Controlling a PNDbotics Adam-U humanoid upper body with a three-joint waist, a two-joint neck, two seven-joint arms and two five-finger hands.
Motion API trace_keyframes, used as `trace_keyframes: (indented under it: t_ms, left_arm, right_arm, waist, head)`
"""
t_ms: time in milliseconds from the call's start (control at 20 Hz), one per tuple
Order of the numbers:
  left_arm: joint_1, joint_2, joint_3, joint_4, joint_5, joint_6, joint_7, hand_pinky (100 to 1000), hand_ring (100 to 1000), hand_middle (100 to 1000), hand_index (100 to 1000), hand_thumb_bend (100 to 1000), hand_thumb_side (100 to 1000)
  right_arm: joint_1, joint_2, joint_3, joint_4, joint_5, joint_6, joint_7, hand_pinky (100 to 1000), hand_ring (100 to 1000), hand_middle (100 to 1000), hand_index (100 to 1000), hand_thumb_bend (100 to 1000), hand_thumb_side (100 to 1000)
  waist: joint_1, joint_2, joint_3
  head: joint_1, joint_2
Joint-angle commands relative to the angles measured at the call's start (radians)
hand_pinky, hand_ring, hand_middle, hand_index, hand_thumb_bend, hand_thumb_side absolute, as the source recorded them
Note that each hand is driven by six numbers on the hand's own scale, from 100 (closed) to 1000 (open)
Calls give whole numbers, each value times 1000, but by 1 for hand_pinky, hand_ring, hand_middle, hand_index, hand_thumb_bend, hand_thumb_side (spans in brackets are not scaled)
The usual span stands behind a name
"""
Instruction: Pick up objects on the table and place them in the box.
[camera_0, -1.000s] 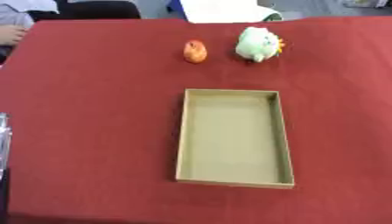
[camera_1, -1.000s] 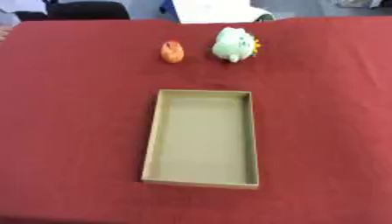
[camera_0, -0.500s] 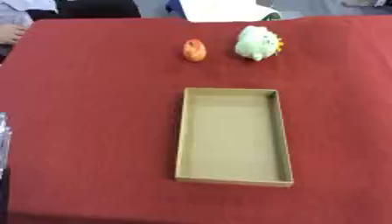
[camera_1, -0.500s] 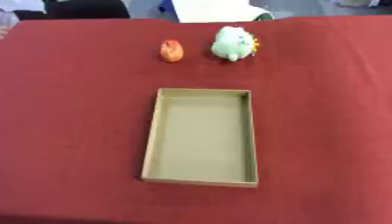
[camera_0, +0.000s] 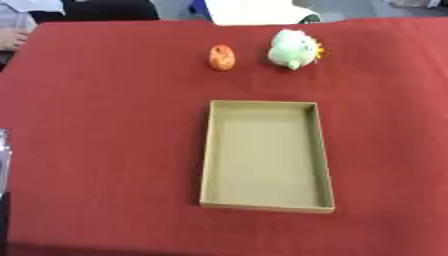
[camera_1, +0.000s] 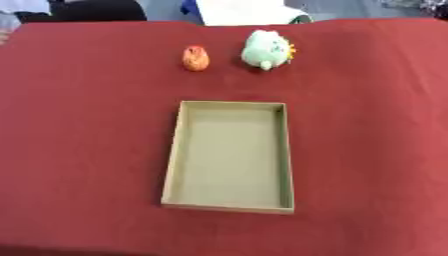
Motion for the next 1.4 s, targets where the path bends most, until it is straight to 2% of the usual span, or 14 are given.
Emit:
trace_keyframes:
  t_ms: [50, 300, 550, 1100, 1400]
  left_arm:
    - [-9, 25, -1, -19, 6, 0, -4, 806, 678, 636, 815, 233, 508]
    - [-9, 26, -1, -19, 6, 0, -5, 806, 678, 636, 815, 227, 504]
    - [-10, 25, -3, -19, 7, -1, -6, 806, 678, 636, 815, 229, 503]
    - [-11, 25, -4, -19, 10, -2, -9, 806, 678, 636, 815, 229, 502]
    - [-12, 23, -6, -19, 12, -3, -12, 806, 678, 636, 815, 229, 500]
  right_arm:
    - [-30, -18, 0, 3, 13, -21, 9, 845, 892, 827, 941, 104, 1000]
    - [-23, -19, 13, 1, 12, -67, 36, 846, 894, 830, 943, 103, 1000]
    - [-7, -22, 43, -26, -31, -120, 83, 845, 893, 829, 943, 100, 1000]
    - [-19, 2, 57, -37, -69, -125, 117, 842, 891, 825, 942, 100, 1000]
    - [-50, 47, 58, -28, -54, -123, 119, 840, 890, 823, 942, 100, 1000]
  waist:
    - [-3, -23, 1]
    - [-4, -23, 2]
    - [-2, -23, 3]
    - [2, -24, 9]
    - [3, -24, 16]
  head:
    - [-2, 3]
    - [-1, 2]
    - [-4, 4]
    - [-11, 8]
    - [-21, 5]
